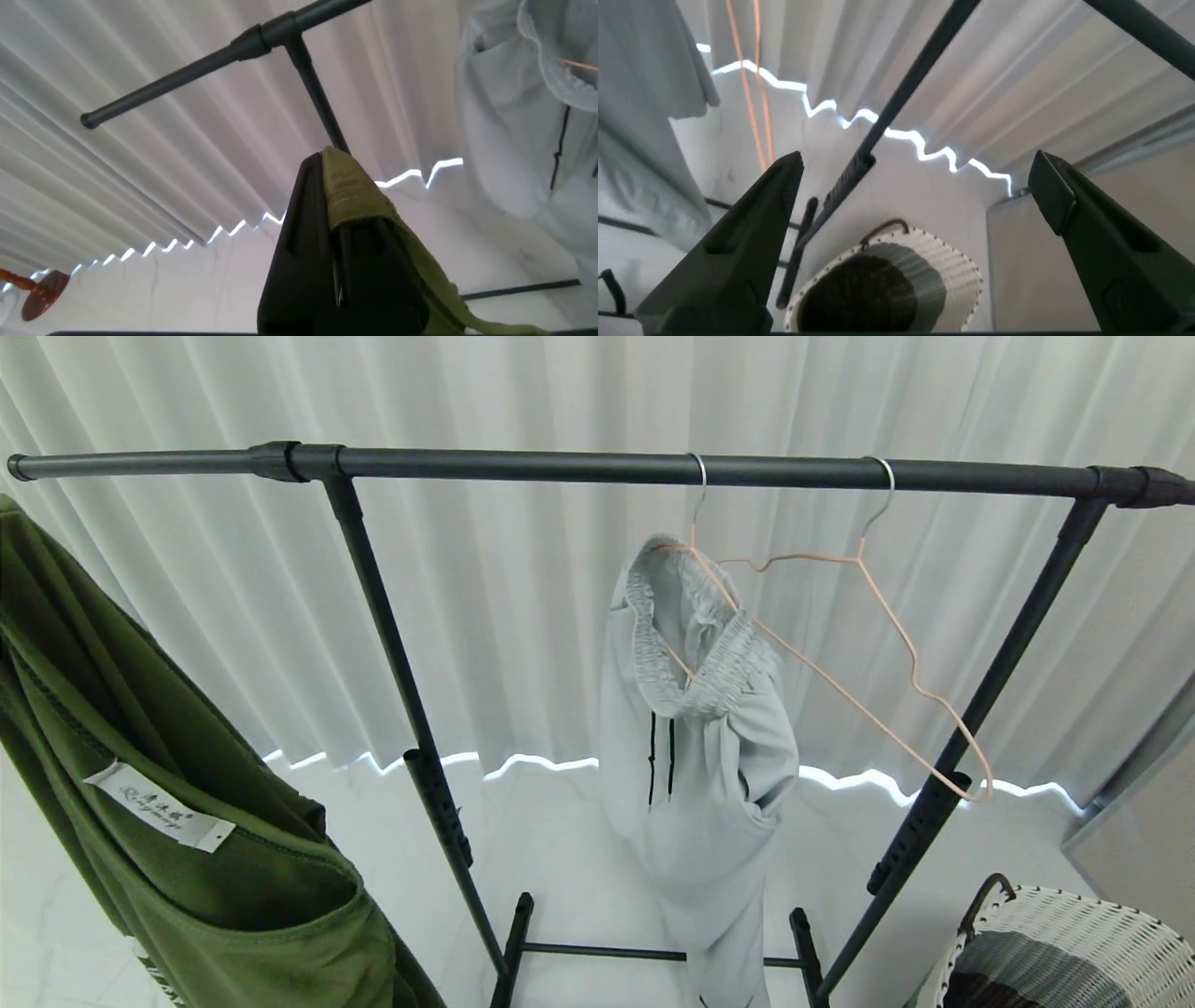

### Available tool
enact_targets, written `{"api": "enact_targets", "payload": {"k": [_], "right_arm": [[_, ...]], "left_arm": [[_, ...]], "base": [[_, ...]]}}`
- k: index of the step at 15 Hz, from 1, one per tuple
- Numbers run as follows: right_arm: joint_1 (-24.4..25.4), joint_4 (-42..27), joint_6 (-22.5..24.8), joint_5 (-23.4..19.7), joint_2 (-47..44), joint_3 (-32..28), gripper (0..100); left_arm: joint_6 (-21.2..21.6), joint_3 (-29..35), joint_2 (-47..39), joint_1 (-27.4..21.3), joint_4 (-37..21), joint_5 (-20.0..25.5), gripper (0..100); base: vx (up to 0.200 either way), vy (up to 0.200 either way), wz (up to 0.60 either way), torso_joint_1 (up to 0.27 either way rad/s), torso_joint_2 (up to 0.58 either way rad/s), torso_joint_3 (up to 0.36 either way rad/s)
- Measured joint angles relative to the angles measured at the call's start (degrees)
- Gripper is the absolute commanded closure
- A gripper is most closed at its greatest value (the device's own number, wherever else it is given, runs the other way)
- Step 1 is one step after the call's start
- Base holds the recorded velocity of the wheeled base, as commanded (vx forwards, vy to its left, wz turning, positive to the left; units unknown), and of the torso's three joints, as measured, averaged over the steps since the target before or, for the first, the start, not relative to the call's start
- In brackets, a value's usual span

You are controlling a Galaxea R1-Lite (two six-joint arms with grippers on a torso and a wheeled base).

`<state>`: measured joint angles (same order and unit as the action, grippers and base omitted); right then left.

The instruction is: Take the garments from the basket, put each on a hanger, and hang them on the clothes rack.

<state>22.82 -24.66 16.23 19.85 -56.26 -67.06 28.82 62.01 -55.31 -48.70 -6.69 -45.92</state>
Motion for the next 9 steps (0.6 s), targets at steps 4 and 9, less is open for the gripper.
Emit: {"api": "enact_targets", "payload": {"k": [4,9], "right_arm": [[0.05,2.57,-0.06,-4.44,0.00,2.40,0],[-0.37,4.92,-3.28,-15.40,-2.41,5.42,0]], "left_arm": [[0.02,-0.28,0.07,0.00,0.02,0.44,100],[0.18,-1.16,0.16,0.00,0.07,1.45,100]], "base": [[0.100,0.000,0.00,0.001,0.00,0.000],[0.000,0.000,0.00,0.000,0.00,0.000]]}}
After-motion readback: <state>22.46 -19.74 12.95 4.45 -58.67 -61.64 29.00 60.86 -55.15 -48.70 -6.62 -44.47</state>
